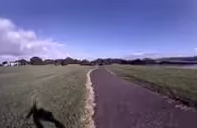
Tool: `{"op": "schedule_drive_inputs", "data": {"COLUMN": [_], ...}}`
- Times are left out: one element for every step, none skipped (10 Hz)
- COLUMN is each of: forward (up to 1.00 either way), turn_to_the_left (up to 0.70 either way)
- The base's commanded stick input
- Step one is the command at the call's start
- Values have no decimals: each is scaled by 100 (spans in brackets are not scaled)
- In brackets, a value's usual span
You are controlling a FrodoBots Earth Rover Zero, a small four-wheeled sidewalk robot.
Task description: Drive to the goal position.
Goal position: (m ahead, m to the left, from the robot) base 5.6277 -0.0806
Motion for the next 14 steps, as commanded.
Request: {"op": "schedule_drive_inputs", "data": {"forward": [70,70,70,70,70,70,70,70,70,70,70,70,70,70], "turn_to_the_left": [0,0,0,0,0,2,6,14,14,14,14,0,0,0]}}
